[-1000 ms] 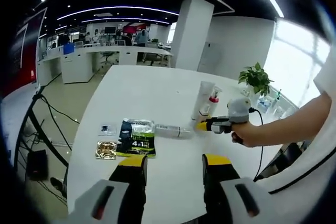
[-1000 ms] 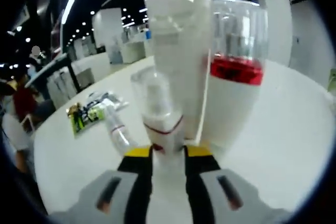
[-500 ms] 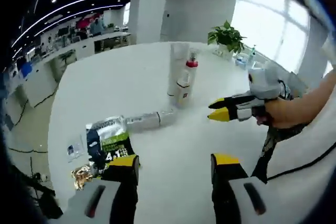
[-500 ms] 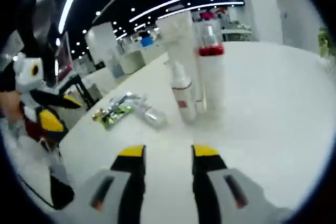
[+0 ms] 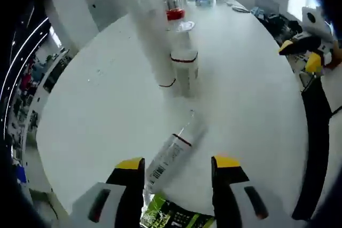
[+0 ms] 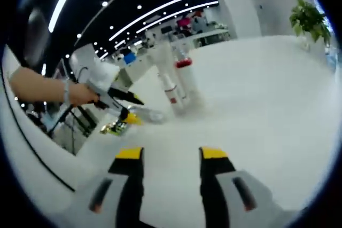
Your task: Arrange the skincare products in the storage area until every visible bottle or jar stands upright without overlapping.
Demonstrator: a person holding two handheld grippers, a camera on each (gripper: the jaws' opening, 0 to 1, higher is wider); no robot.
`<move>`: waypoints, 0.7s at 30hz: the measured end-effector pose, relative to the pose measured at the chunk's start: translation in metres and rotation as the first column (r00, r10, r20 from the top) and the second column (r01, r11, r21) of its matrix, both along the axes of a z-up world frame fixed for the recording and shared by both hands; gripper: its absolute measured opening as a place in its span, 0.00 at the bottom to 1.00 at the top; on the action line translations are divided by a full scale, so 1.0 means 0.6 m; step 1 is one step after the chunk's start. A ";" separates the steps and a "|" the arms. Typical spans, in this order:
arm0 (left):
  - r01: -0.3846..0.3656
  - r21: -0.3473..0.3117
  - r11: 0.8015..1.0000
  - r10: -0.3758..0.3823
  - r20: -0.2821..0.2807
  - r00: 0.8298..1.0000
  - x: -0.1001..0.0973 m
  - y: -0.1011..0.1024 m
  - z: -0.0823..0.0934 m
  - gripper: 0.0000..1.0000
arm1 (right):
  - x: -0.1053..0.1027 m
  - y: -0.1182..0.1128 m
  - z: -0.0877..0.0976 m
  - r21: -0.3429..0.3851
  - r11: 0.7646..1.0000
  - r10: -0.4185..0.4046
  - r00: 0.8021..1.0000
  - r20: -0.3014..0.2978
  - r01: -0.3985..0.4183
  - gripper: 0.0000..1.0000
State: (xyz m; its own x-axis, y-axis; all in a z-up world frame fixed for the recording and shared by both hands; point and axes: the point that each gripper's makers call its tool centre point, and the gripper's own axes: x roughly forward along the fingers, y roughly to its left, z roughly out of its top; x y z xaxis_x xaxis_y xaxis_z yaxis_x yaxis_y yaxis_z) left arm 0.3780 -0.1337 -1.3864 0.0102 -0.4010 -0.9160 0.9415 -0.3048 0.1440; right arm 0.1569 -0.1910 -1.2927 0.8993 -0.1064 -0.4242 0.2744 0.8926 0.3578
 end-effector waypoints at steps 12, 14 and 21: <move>0.115 0.077 0.990 -0.112 -0.037 0.993 -0.005 -0.008 -0.021 0.27 | -0.007 -0.006 0.040 -0.102 0.994 0.033 0.999 -0.002 -0.033 0.39; 0.114 0.079 0.990 -0.109 -0.057 0.992 -0.009 -0.007 -0.023 0.23 | -0.003 -0.007 0.041 -0.101 0.994 0.045 0.999 -0.004 -0.045 0.39; -0.019 0.090 0.996 0.029 -0.114 0.993 -0.019 0.004 -0.023 0.20 | 0.023 -0.012 0.067 -0.109 0.992 0.068 0.997 0.033 -0.064 0.39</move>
State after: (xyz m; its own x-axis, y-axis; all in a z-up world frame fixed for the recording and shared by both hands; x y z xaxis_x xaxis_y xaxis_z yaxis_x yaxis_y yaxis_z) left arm 0.3665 -0.1315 -1.3999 -0.0883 -0.3189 -0.9437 0.9574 -0.2888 0.0080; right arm 0.1706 -0.1982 -1.2524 0.9206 -0.0899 -0.3800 0.2024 0.9421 0.2675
